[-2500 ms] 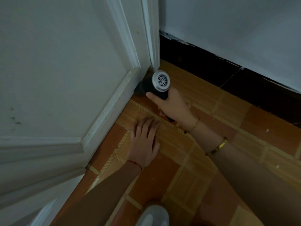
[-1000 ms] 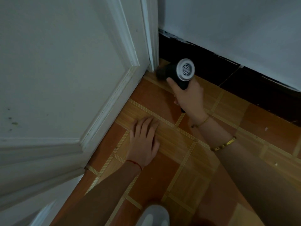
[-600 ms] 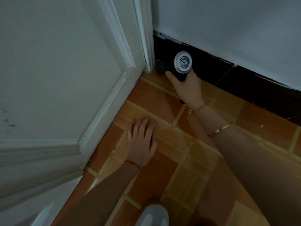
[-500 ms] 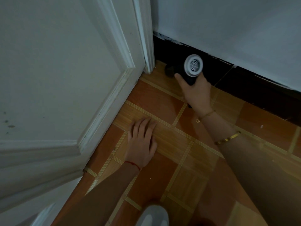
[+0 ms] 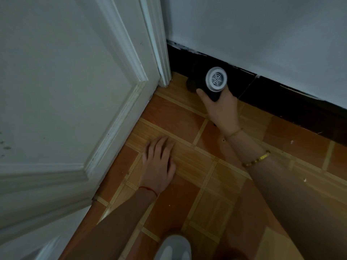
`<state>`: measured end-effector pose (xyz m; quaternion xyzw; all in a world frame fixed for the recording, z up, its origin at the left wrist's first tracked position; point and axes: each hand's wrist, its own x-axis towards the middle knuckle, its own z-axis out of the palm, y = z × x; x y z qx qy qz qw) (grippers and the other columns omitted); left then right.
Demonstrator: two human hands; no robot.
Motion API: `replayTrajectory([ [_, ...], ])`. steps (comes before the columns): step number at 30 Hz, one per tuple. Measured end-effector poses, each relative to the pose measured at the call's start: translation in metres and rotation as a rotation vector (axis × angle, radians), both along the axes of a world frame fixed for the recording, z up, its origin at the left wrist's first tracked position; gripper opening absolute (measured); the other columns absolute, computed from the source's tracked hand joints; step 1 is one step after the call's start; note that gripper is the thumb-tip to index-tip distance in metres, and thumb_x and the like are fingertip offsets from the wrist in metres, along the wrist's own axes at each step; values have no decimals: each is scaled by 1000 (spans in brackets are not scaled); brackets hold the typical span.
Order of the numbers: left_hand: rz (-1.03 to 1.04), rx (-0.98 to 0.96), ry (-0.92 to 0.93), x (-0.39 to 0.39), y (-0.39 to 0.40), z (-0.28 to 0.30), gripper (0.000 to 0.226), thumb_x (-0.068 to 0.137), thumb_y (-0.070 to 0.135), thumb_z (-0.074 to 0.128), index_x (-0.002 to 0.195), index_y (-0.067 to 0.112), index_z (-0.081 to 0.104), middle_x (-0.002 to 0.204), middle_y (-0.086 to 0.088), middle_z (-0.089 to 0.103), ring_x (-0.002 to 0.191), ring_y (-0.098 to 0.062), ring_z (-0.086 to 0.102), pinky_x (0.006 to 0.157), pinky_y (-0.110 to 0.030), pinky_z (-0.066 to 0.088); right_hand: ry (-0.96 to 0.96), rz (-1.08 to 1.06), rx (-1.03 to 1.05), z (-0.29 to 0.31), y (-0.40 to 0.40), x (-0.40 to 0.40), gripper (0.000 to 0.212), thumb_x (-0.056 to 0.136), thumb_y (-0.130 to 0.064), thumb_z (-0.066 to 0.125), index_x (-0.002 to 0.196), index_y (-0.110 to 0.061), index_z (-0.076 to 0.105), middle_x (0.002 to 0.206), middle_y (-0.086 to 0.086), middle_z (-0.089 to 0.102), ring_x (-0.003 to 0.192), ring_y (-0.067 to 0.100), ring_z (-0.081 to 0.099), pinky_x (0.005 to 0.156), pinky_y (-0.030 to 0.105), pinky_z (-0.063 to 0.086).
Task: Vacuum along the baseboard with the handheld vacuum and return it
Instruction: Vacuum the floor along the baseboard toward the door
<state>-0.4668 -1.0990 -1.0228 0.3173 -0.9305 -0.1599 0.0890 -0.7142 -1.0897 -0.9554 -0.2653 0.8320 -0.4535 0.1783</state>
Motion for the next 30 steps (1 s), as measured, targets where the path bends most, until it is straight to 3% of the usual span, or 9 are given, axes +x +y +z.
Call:
replayTrajectory([
  [10, -1, -8, -2, 0, 1, 1, 43, 99, 26, 40, 139, 13, 50, 145, -11, 47, 137, -30, 40, 119, -55, 21, 43, -196, 93, 3, 81, -10, 65, 82, -57, 66, 130, -15, 55, 113, 0, 70, 101, 12, 65, 81, 27, 54],
  [13, -2, -17, -13, 0, 1, 2, 44, 99, 26, 40, 139, 12, 50, 145, -11, 48, 137, -30, 40, 120, -54, 21, 31, -215, 96, 3, 90, -11, 62, 84, -52, 67, 131, -14, 55, 115, 0, 69, 103, 9, 62, 73, 2, 41],
  [15, -4, -21, -12, 0, 2, 2, 44, 99, 26, 40, 139, 12, 50, 144, -11, 48, 137, -29, 41, 120, -53, 20, 46, -211, 94, 4, 90, -10, 63, 84, -49, 68, 135, -14, 52, 119, -2, 68, 103, 5, 59, 68, -5, 33],
  [16, -5, -22, -12, 0, 2, 2, 44, 98, 26, 40, 138, 13, 50, 144, -11, 48, 137, -29, 40, 121, -52, 19, 47, -195, 93, 5, 89, -9, 66, 83, -52, 68, 136, -16, 51, 120, -2, 68, 104, 6, 60, 72, -1, 36],
  [18, 0, -20, -17, 0, 2, 1, 45, 98, 27, 40, 139, 12, 50, 144, -11, 47, 136, -29, 40, 121, -52, 19, 4, -148, 95, 5, 85, -10, 76, 77, -66, 65, 135, -21, 50, 113, 1, 71, 101, 18, 66, 80, 21, 53],
  [20, 12, -19, -21, -1, 3, 0, 45, 97, 27, 41, 138, 12, 52, 144, -11, 48, 136, -29, 40, 120, -52, 20, -27, -122, 104, 7, 87, -16, 81, 71, -77, 60, 130, -23, 51, 101, 6, 73, 90, 28, 70, 78, 39, 59],
  [25, 11, -22, -20, -1, 3, -1, 46, 96, 28, 41, 138, 13, 52, 144, -11, 48, 136, -28, 40, 119, -52, 22, 18, -167, 102, 9, 114, -22, 63, 84, -51, 68, 134, -17, 53, 118, -2, 68, 105, 10, 61, 84, 21, 47],
  [28, 16, -16, -26, -1, 2, -2, 46, 96, 27, 41, 138, 13, 52, 145, -10, 47, 136, -29, 40, 119, -51, 21, -19, -218, 97, 4, 135, -23, 61, 82, -56, 67, 128, -17, 54, 107, 3, 71, 86, 21, 70, 75, 34, 59],
  [30, 15, -16, -28, -1, 2, -2, 46, 96, 28, 41, 138, 13, 51, 145, -10, 47, 137, -29, 40, 119, -52, 21, -51, -224, 100, 1, 144, -28, 59, 81, -57, 66, 123, -17, 55, 101, 8, 72, 79, 25, 70, 61, 27, 59],
])
